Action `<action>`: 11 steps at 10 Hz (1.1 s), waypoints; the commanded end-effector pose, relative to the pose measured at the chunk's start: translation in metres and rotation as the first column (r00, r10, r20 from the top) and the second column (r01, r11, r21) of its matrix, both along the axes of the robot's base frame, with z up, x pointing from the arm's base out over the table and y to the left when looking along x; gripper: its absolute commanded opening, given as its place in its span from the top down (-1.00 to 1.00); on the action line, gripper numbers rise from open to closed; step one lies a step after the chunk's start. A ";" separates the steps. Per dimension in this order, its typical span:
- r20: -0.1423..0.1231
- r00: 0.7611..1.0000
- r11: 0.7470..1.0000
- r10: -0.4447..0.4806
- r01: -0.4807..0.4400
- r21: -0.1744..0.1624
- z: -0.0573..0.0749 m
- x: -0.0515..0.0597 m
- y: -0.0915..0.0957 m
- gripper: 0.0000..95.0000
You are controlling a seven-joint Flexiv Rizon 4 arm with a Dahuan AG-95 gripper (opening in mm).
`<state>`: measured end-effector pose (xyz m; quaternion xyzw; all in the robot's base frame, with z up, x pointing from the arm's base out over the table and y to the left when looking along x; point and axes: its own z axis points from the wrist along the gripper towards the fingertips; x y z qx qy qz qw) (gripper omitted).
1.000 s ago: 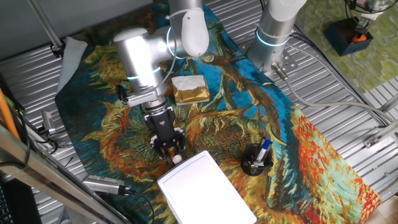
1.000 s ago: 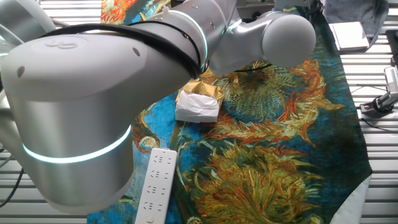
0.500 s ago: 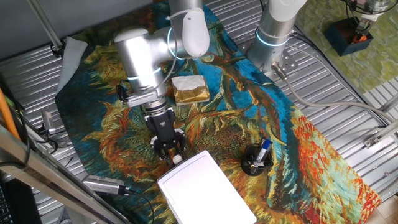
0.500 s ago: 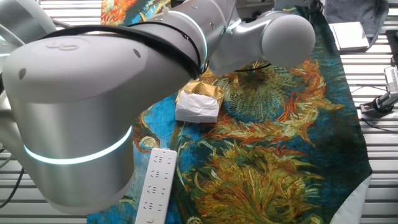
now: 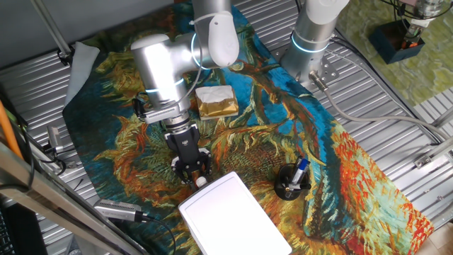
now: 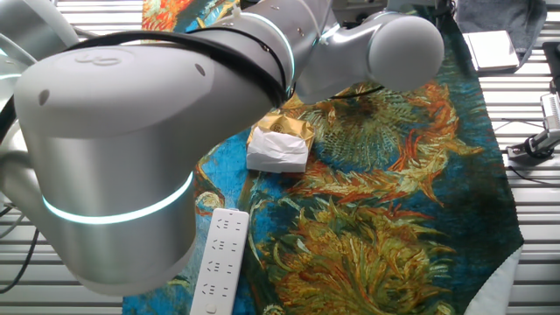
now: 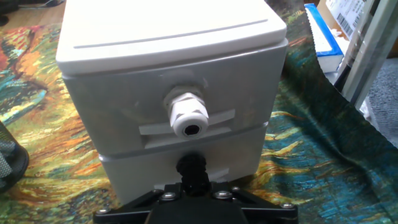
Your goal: Grasp the handle and close the drawer
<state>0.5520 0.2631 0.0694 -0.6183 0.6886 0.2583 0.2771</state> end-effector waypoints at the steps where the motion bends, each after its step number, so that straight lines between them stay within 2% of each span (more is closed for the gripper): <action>1: 0.002 1.000 1.000 -0.005 0.005 -0.001 0.000 0.001 0.001 1.00; 11: 0.014 1.000 1.000 -0.015 0.015 0.006 0.000 0.002 0.003 1.00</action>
